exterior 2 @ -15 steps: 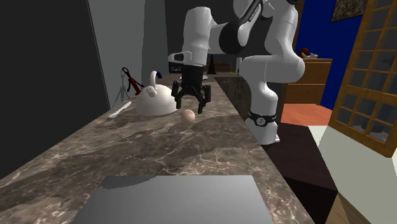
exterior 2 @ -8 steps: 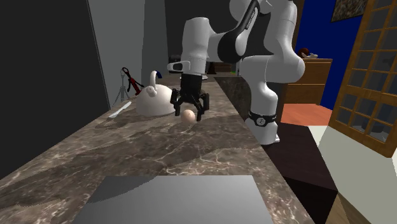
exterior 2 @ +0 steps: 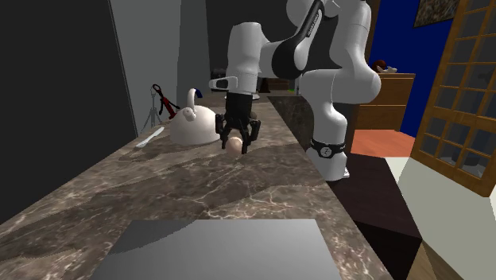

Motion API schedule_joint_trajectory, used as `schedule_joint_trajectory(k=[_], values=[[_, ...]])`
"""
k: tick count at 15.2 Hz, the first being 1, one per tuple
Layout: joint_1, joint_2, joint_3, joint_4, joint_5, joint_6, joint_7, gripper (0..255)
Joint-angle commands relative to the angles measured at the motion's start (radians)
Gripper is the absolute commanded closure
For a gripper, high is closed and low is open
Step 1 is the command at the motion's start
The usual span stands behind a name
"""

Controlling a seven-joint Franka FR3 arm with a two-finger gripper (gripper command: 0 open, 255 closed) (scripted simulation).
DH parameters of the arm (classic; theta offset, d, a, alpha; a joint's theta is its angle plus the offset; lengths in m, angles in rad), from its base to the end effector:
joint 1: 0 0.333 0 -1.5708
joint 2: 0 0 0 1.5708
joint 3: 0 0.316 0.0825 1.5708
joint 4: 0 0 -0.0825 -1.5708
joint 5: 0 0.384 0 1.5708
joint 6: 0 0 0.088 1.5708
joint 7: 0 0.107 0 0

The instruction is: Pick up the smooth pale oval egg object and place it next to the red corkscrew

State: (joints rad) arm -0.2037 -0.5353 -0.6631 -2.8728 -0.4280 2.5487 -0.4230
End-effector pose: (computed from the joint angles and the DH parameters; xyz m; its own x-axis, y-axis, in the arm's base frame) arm 0.2531 -0.2441 0.3208 0.9848 -0.0490 0.1666 -0.0568 -0.9975 0.0421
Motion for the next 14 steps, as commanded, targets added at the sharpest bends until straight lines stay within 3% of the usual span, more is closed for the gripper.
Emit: schedule_joint_trajectory(k=[1,7,14], values=[[0.0,0.0,0.0,0.0,0.0,0.0,0.0,255],[0.0,0.0,0.0,0.0,0.0,0.0,0.0,255],[-0.014,-0.1,0.049,0.041,0.014,-0.14,0.008,255]])
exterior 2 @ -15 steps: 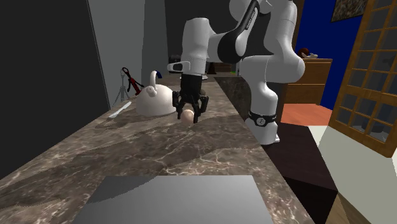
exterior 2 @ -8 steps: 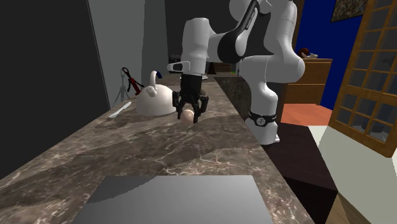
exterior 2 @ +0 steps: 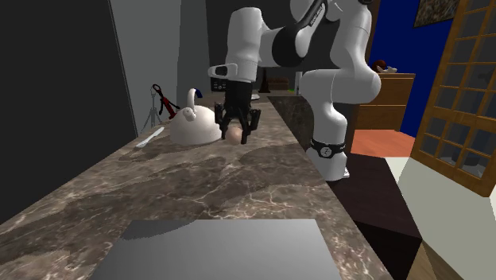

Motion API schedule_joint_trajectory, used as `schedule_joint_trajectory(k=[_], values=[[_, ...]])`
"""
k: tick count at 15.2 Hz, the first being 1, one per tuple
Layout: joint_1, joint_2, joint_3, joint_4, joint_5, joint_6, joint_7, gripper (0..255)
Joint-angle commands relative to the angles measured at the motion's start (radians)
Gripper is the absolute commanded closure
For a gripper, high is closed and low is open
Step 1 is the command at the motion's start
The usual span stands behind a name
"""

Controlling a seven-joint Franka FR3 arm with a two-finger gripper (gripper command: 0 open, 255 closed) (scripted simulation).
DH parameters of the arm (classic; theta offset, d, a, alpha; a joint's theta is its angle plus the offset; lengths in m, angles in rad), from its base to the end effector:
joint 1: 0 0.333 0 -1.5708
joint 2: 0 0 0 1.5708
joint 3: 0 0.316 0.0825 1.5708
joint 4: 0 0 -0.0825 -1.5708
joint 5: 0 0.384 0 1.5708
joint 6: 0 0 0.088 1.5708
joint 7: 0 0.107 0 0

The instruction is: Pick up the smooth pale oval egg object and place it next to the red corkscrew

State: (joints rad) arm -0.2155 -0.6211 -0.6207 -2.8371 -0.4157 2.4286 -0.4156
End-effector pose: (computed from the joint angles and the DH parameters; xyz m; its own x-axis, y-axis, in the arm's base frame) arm 0.2536 -0.2441 0.3526 0.9847 -0.0491 0.1671 -0.0569 -0.9975 0.0423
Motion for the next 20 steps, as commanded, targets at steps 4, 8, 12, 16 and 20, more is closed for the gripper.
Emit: schedule_joint_trajectory(k=[4,8,12,16,20], values=[[-0.005,-0.06,0.032,0.035,0.015,-0.095,0.002,255],[-0.004,-0.097,0.055,0.068,0.029,-0.165,0.003,255],[-0.002,-0.127,0.078,0.105,0.045,-0.231,0.004,255],[0.001,-0.15,0.098,0.145,0.06,-0.294,0.004,255],[0.006,-0.167,0.117,0.188,0.075,-0.353,0.004,255]])
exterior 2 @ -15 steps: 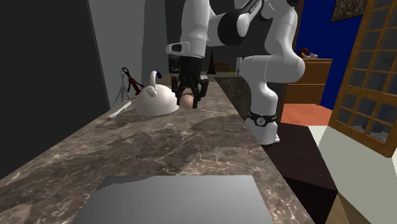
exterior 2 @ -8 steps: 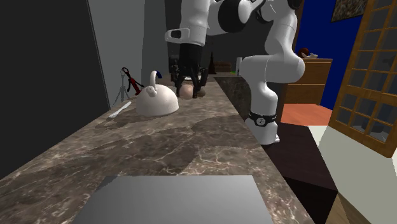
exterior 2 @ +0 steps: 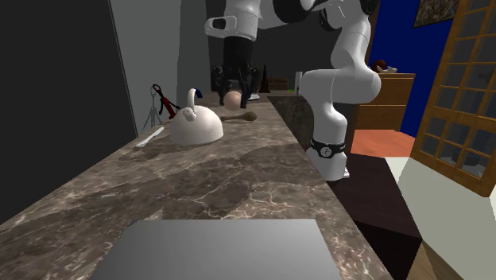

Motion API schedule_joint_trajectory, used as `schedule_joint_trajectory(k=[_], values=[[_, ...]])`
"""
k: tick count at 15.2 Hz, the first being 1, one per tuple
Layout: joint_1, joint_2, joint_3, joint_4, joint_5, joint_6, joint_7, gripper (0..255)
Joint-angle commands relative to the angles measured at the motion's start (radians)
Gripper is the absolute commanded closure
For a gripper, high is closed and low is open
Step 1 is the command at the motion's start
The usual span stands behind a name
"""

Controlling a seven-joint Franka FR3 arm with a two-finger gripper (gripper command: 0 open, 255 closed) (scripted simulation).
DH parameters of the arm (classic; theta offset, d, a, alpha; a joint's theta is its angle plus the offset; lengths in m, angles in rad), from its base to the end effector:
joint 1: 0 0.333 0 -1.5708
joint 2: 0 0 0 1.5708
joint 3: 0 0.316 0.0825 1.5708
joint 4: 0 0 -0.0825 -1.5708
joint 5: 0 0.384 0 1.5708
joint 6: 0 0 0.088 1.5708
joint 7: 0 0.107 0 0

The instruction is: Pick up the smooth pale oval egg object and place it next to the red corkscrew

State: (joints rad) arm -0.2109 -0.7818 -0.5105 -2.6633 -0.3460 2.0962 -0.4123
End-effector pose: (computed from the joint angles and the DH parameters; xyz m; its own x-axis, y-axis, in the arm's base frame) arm 0.2533 -0.2446 0.4562 0.9847 -0.0492 0.1669 -0.0570 -0.9975 0.0424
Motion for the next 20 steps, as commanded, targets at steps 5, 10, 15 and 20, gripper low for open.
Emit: schedule_joint_trajectory(k=[5,10,15,20], values=[[0.008,-0.02,0.029,0.071,0.023,-0.092,0.0,255],[0.016,-0.026,0.049,0.133,0.041,-0.159,-0.001,255],[0.023,-0.025,0.067,0.199,0.057,-0.224,-0.003,255],[0.031,-0.018,0.082,0.265,0.071,-0.284,-0.005,255]])
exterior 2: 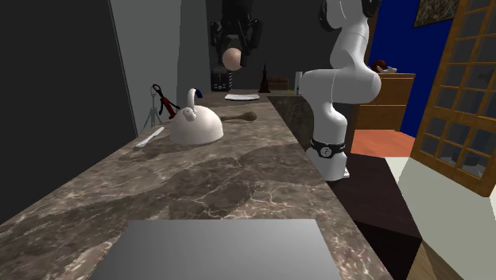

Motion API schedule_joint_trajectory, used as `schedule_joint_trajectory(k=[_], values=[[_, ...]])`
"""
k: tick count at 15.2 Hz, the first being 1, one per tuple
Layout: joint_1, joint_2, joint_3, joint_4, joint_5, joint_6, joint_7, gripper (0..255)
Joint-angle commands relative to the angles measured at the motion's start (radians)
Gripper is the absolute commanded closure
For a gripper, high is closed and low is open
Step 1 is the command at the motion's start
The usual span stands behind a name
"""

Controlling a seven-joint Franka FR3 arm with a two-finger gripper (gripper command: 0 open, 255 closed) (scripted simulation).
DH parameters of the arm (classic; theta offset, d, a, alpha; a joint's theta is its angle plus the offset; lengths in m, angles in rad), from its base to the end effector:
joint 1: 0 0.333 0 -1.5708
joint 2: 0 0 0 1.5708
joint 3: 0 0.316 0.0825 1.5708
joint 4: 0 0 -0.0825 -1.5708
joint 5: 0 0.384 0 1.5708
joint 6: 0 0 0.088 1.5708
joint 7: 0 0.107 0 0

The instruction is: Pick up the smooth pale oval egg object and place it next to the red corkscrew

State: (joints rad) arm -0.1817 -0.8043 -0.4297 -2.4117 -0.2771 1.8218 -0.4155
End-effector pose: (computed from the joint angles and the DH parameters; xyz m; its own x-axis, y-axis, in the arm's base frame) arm 0.2527 -0.2433 0.5633 0.9848 -0.0490 0.1668 -0.0568 -0.9975 0.0423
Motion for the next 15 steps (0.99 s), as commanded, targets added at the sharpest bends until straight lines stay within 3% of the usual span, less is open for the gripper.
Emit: schedule_joint_trajectory(k=[1,9,15], values=[[-0.009,-0.007,-0.017,0.014,-0.009,-0.017,-0.024,255],[-0.078,-0.053,-0.171,0.06,-0.101,-0.073,-0.21,255],[-0.101,-0.044,-0.299,0.14,-0.16,-0.102,-0.354,255]])
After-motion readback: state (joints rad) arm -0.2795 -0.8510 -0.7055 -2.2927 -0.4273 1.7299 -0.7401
